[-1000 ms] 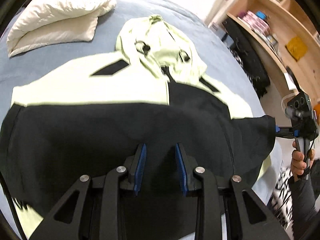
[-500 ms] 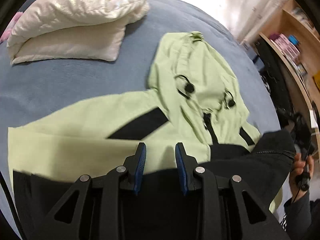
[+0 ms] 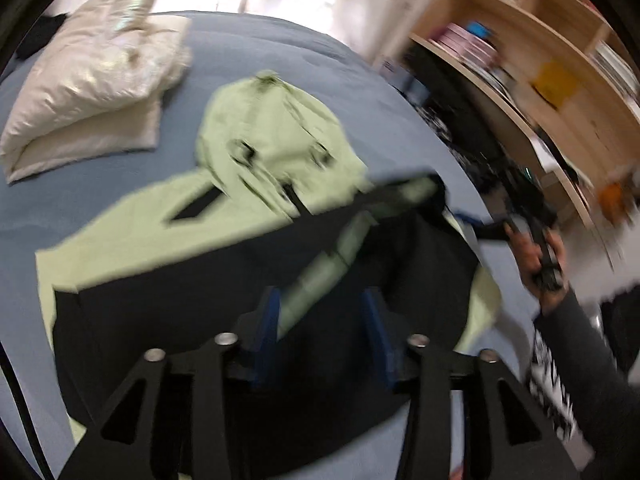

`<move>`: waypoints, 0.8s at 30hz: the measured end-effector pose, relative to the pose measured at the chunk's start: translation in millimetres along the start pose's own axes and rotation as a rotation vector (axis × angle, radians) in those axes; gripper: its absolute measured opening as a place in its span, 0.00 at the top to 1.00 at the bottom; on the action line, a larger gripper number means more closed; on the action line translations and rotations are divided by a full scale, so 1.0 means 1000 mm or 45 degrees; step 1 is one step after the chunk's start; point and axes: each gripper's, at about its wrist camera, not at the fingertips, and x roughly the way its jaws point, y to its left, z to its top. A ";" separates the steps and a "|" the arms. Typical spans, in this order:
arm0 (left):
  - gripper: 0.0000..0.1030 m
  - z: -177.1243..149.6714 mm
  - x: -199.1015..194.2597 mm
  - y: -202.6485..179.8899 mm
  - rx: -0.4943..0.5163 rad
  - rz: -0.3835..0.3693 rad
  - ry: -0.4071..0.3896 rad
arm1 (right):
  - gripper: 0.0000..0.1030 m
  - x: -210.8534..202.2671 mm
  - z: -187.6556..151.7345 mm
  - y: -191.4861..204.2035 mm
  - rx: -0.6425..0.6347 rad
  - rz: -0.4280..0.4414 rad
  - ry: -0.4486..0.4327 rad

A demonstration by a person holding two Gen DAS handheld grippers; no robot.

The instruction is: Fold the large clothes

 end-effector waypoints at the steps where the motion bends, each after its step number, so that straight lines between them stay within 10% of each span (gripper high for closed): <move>1: 0.56 -0.011 0.002 -0.005 0.024 0.002 0.030 | 0.14 -0.005 -0.007 0.005 -0.054 -0.006 0.002; 10: 0.56 -0.032 0.057 0.009 -0.017 0.137 0.188 | 0.15 0.017 -0.102 0.068 -0.716 -0.171 0.120; 14: 0.57 -0.020 0.069 0.027 -0.086 0.188 0.193 | 0.49 0.055 -0.123 0.082 -0.892 -0.287 0.197; 24: 0.57 0.072 0.078 0.082 -0.058 0.630 0.012 | 0.54 0.116 -0.045 0.078 -0.840 -0.578 -0.028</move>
